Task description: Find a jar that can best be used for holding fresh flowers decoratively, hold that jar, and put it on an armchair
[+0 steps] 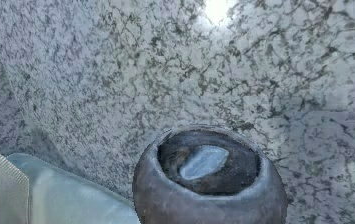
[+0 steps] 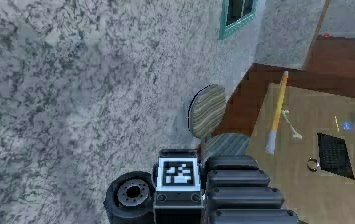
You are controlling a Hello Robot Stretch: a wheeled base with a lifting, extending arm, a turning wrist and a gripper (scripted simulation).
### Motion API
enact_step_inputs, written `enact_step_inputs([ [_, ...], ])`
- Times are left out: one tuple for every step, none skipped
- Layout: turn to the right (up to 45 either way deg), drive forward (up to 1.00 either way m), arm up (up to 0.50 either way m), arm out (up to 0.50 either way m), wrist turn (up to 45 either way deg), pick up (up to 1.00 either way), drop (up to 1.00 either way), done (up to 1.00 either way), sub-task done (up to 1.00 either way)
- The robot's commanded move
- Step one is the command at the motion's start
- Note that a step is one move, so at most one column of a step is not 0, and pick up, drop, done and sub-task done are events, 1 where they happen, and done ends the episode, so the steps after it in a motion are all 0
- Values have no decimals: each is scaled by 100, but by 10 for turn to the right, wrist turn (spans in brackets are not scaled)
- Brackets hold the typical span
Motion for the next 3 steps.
enact_step_inputs([
  [120, 0, 0, 0, 0, 0, 0, 0, 0],
  [-450, 0, 0, 0, 0, 0, 0, 0, 0],
  [-90, 0, 0, 0, 0, 0, 0, 0, 0],
])
